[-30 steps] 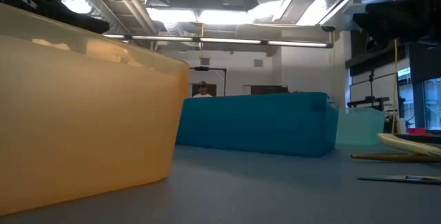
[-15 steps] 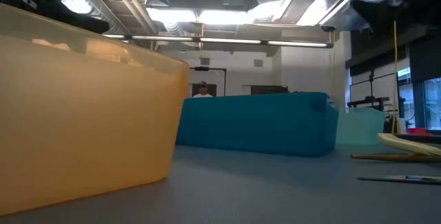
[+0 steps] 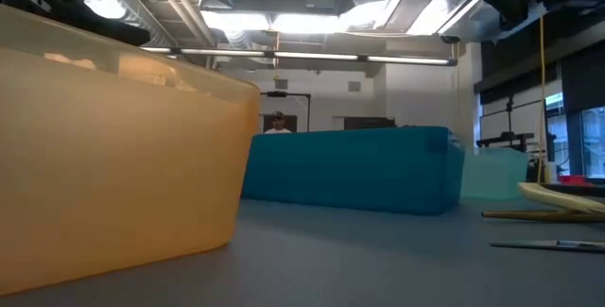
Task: Sort silverware by color (type)
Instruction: Put the left yellow knife into the light blue bin
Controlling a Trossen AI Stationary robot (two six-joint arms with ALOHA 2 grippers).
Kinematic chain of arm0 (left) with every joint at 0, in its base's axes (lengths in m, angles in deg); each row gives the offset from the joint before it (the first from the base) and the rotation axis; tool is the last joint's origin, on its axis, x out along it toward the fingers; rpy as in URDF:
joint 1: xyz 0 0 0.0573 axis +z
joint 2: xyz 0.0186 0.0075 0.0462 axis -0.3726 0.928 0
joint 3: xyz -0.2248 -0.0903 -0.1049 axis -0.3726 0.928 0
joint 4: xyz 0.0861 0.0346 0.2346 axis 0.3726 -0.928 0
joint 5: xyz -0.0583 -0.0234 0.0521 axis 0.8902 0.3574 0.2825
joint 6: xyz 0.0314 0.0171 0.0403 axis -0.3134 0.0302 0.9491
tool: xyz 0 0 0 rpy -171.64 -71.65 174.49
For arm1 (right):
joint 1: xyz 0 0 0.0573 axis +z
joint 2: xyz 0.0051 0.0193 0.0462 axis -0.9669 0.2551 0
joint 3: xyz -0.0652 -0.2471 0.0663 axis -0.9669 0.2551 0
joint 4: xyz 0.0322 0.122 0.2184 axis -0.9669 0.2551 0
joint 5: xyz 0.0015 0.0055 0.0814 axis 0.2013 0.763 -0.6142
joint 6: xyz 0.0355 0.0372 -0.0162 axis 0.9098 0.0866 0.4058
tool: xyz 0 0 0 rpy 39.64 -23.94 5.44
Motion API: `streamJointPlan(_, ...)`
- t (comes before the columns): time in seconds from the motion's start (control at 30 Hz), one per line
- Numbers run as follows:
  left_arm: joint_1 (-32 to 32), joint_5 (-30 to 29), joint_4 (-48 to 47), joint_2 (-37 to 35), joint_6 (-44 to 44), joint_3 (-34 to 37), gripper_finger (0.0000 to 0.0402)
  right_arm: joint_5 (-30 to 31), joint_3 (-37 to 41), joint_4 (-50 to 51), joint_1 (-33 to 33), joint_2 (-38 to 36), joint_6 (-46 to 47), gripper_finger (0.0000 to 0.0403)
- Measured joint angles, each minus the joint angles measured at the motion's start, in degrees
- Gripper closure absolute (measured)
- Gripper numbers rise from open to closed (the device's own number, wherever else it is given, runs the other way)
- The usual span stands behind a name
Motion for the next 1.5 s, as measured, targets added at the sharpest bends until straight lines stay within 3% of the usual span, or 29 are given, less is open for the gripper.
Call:
streamJointPlan(0.27, 0.0, 0.0, -0.01, 0.0, 0.02, 0.01, 0.0401, -0.44, -12.8, 16.27, 0.0, 12.12, -0.47, 0.0123)
streamJointPlan(0.6, 0.0, 0.0, 0.01, 0.0, 0.0, 0.01, 0.0401, -8.34, -25.28, 28.53, 0.05, 26.64, -3.29, 0.0123)
streamJointPlan(0.83, -0.01, 0.0, 0.01, 0.0, -0.02, -0.01, 0.0401, -12.68, -30.82, 36.81, 0.06, 36.64, -4.59, 0.0123)
streamJointPlan(1.1, 0.01, 0.0, 0.0, 0.0, -0.04, 0.0, 0.0401, -20.16, -31.33, 37.83, 0.64, 45.27, -6.72, 0.0123)
streamJointPlan(1.27, -0.01, 0.0, 0.01, 0.0, -0.09, 0.0, 0.0401, -19.01, -31.33, 38.62, 4.6, 48.78, -10.33, 0.0123)
streamJointPlan(1.5, 0.01, 0.0, 0.01, 0.0, -0.07, -0.01, 0.0401, -8.72, -31.33, 39.98, 11.7, 52.1, -13.69, 0.0123)
